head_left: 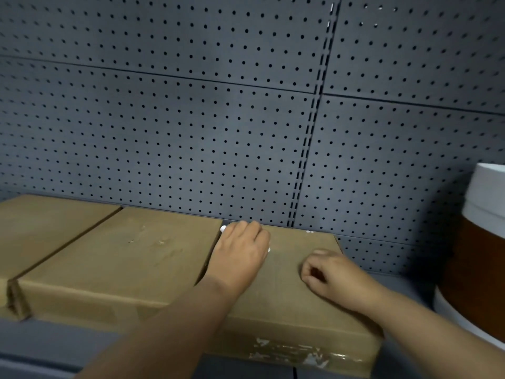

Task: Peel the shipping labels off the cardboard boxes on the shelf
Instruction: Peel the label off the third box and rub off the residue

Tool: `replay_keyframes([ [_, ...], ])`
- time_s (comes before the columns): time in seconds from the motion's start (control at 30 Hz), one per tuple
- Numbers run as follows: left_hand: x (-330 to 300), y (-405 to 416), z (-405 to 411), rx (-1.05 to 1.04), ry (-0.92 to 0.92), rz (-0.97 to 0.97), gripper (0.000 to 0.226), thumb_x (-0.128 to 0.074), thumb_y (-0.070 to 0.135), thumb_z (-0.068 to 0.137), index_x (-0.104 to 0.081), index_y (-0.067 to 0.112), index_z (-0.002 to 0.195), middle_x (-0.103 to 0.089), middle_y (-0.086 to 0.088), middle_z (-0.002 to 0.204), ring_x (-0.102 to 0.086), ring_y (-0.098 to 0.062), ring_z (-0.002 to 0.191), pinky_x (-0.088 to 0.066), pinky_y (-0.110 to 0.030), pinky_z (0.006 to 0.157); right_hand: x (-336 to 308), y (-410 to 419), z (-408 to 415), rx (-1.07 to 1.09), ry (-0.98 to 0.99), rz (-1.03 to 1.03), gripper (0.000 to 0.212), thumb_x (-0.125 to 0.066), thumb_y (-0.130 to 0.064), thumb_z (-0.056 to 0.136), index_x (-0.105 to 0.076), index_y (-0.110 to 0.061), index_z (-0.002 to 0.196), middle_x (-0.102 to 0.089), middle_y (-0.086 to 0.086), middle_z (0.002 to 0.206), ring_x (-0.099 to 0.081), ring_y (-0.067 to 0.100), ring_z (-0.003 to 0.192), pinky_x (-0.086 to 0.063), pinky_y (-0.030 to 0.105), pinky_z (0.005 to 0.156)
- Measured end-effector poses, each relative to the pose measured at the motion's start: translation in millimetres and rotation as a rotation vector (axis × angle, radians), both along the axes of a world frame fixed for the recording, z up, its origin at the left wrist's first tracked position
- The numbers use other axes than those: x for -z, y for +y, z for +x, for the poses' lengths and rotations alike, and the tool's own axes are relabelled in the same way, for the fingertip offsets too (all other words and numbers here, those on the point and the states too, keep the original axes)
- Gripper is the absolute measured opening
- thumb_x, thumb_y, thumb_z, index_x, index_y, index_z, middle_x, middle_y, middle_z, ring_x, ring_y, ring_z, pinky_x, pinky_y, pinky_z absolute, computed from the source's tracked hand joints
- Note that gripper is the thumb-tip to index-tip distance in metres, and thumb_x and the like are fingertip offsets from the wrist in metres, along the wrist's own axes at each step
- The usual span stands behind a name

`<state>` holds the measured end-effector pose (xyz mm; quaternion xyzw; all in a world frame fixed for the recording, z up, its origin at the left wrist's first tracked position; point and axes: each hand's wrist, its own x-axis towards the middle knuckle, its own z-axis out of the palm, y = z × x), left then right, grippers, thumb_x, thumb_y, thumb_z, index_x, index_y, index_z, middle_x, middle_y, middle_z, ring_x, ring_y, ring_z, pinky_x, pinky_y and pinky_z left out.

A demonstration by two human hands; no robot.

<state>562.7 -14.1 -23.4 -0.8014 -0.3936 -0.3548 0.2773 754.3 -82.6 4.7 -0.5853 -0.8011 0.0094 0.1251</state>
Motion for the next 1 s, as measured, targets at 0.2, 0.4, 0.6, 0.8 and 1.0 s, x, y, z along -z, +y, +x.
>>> replay_keyframes([
  [0.2,-1,0,0,-0.025,0.025,-0.01,0.02,-0.08,0.02,0.066,-0.061,0.015,0.07,-0.057,-0.001,0.069,-0.053,-0.021,0.062,-0.027,-0.03,0.067,0,-4,15,0.205,-0.001,0.073,0.013,-0.05,-0.015,0.087,-0.06,-0.015,0.079,-0.059,0.002,0.089,-0.056,0.016,0.083,-0.044,0.024,0.075],
  [0.4,-1,-2,-1,-0.039,0.038,-0.008,0.019,-0.079,0.018,0.069,-0.06,0.014,0.07,-0.057,-0.002,0.07,-0.052,-0.023,0.062,-0.026,-0.031,0.065,3,-32,-12,-0.09,0.035,0.029,0.008,-0.053,-0.021,0.085,-0.059,-0.018,0.081,-0.051,-0.008,0.086,-0.052,0.01,0.083,-0.043,0.024,0.076],
  [0.6,-2,-1,0,-0.053,0.051,0.024,0.017,-0.077,0.017,0.069,-0.06,0.014,0.069,-0.055,-0.003,0.067,-0.052,-0.023,0.06,-0.024,-0.031,0.065,4,-25,19,0.155,0.049,0.104,0.011,-0.052,-0.017,0.087,-0.058,-0.021,0.078,-0.058,-0.002,0.09,-0.054,0.012,0.083,-0.041,0.02,0.075],
  [0.8,1,1,-1,-0.055,0.064,0.055,0.009,-0.06,0.02,0.079,-0.06,0.015,0.072,-0.056,-0.002,0.068,-0.051,-0.022,0.063,-0.026,-0.031,0.066,7,-39,0,-0.095,0.034,0.039,0.008,-0.053,-0.02,0.085,-0.06,-0.019,0.081,-0.045,-0.015,0.08,-0.042,-0.001,0.073,-0.035,0.012,0.07],
  [1.0,0,0,1,-0.069,0.071,0.016,0.018,-0.079,0.02,0.068,-0.062,0.015,0.071,-0.057,-0.001,0.068,-0.053,-0.022,0.062,-0.03,-0.03,0.066,10,-28,21,0.134,0.043,0.131,0.012,-0.051,-0.016,0.086,-0.056,-0.02,0.076,-0.052,-0.005,0.085,-0.053,0.012,0.08,-0.043,0.024,0.074],
])
